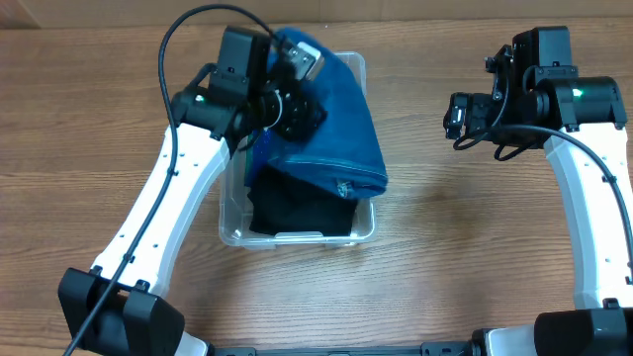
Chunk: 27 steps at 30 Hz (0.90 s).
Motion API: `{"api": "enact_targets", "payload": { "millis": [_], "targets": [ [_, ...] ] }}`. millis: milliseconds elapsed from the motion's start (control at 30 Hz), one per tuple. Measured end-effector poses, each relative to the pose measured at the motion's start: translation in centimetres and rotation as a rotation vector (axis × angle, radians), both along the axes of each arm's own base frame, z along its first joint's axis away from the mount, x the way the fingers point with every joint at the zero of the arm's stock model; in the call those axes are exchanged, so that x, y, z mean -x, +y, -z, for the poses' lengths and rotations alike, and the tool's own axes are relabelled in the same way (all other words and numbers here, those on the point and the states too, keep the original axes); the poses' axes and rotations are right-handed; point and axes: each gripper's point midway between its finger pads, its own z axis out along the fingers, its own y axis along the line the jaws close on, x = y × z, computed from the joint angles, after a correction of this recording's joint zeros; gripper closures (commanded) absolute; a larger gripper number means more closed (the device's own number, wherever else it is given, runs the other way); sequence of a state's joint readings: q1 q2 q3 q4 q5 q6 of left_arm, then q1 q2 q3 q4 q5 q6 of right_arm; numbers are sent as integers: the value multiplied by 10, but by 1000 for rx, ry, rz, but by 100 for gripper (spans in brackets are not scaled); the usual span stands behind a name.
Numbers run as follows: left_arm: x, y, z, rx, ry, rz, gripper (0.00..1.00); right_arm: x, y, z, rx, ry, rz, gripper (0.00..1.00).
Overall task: Pack container
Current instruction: 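Carry the denim towel over the bin and lay it on top, then release the towel and lift the left gripper away from the bin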
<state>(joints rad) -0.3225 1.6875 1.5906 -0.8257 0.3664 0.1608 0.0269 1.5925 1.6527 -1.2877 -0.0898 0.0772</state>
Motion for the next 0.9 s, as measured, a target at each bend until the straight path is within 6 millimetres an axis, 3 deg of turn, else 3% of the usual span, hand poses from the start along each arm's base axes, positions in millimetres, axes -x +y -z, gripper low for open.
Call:
{"api": "enact_targets", "payload": {
  "millis": [133, 333, 433, 500, 533, 567, 600, 667, 767, 833, 900],
  "targets": [
    [21, 37, 23, -61, 175, -97, 0, 1, 0, 0, 0, 3, 0, 0],
    [8, 73, 24, -64, 203, -255, 0, 0, 0, 0, 0, 0, 0, 0],
    [0, 72, 3, -49, 153, -263, 0, 0, 0, 0, 0, 0, 0, 0],
    [-11, 62, -33, -19, 63, -253, 0, -1, 0, 0, 0, -3, 1, 0],
    [-15, 57, -51, -3, 15, -243, 21, 0, 0, 0, 0, -2, 0, 0],
    [-19, 51, -67, 12, -32, -231, 67, -1, 0, 0, 0, -2, 1, 0],
    [-20, 43, -85, 26, -83, -209, 92, -1, 0, 0, 0, -2, 0, 0],
    [-19, 26, -115, 36, -186, -142, 96, -1, 0, 0, 0, -3, 0, 0],
    [-14, 17, -128, 25, -234, -118, 96, -1, 0, 0, 0, -3, 0, 0],
    [-14, 24, -118, -16, -208, -154, 96, -1, 0, 0, 0, -3, 0, 0],
    [-18, 34, -92, -76, -132, -204, 96, -1, 0, 0, 0, -4, 0, 0]
  ]
}}
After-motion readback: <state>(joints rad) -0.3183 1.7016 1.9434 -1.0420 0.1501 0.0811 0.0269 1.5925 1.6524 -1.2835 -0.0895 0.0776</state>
